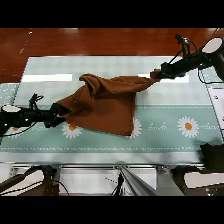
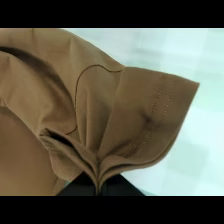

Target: Fold the shirts.

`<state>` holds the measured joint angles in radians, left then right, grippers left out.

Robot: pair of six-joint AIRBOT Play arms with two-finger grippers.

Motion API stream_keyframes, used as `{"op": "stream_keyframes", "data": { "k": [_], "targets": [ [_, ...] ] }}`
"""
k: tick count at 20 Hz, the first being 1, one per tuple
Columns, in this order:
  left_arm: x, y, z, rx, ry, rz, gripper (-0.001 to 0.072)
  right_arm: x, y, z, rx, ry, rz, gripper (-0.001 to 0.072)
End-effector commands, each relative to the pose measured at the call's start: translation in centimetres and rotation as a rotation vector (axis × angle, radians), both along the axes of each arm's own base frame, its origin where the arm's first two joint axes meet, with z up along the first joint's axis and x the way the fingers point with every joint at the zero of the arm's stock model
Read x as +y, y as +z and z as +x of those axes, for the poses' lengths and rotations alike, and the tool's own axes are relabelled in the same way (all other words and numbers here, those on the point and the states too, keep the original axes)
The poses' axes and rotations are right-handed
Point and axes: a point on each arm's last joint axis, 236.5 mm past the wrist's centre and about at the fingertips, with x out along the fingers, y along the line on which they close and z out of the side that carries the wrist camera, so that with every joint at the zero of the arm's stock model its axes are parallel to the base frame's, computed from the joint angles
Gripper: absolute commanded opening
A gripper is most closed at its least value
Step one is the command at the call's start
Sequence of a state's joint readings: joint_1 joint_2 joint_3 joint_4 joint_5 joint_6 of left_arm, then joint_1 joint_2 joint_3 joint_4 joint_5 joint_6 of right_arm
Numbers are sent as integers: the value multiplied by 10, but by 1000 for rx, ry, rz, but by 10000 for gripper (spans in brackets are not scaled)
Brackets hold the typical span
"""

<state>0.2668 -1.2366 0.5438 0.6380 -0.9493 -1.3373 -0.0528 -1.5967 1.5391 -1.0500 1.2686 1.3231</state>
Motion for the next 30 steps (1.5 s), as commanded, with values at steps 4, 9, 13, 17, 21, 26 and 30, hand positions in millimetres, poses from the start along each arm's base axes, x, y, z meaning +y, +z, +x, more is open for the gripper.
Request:
{"op": "stream_keyframes", "data": {
  "k": [4, 9, 13, 17, 21, 26, 30],
  "targets": [
    [-19, -28, 6, 53, 11, -28, 197, 4, 4, 6, -17, -22, 26, 30],
    [-33, 35, 37, -136, -141, -73, 23, 9, 10, 3, -16, -17, 51, 30],
    [0, 197, 94, -571, -121, 50, 23, 0, 56, 6, -148, -36, 34, 30],
    [66, 360, 106, -902, -2, 216, 23, -13, 156, -8, -405, -86, 21, 29],
    [82, 432, 90, -1005, 10, 277, 23, -14, 271, -56, -722, -104, -6, 30],
    [52, 475, 55, -1074, -123, 318, 23, -27, 340, -113, -934, -136, -103, 29],
    [42, 469, 43, -1051, -173, 312, 24, -32, 350, -129, -965, -145, -138, 29]
  ]
}}
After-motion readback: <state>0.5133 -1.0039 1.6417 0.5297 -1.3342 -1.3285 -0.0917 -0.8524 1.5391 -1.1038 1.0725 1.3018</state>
